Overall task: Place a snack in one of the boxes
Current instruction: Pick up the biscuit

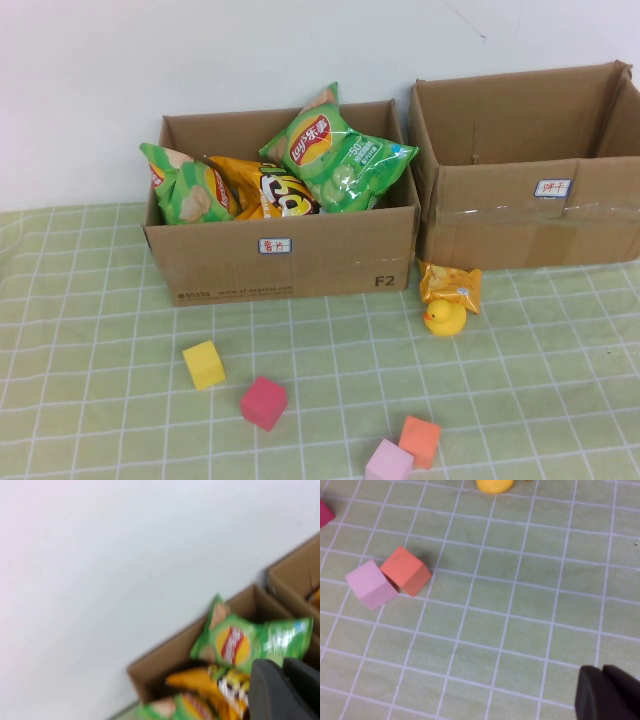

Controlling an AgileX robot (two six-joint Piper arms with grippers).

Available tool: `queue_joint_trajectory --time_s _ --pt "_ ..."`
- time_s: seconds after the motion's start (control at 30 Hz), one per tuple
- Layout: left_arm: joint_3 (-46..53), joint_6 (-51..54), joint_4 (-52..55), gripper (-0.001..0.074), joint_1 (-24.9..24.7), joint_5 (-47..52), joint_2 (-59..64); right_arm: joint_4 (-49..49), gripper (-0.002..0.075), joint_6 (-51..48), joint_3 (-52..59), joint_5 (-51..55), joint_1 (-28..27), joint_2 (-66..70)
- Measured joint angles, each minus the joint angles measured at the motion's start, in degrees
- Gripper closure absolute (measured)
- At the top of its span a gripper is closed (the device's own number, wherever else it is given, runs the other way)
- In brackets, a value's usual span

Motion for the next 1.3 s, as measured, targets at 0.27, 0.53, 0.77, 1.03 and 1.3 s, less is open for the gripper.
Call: queue_joint_trajectory --time_s 0.27,0.53,0.77,1.03,1.3 --pt "30.1 -1.2 0.1 0.0706 0.0 0.0 -16.9 0.0 0.0728 0.4 0.0 -0.2 0.0 0.0" --pt "73.6 -16.8 2.2 0.0706 0.0 -17.8 -34.2 0.3 0.0728 0.5 0.3 -10.3 0.0 0.0" --pt "99.8 -28.1 6.8 0.0706 0.0 -32.6 -45.7 5.7 0.0728 0.5 0.4 -33.2 0.0 2.9" --pt "111.3 -39.6 21.7 0.0706 0.0 -34.8 -55.9 6.1 0.0728 0.5 -3.2 -32.8 0.0 20.1" --pt "113.9 -39.8 24.5 0.0706 0.0 -31.9 -66.3 7.7 0.0728 0.5 -14.4 -26.7 0.0 37.2"
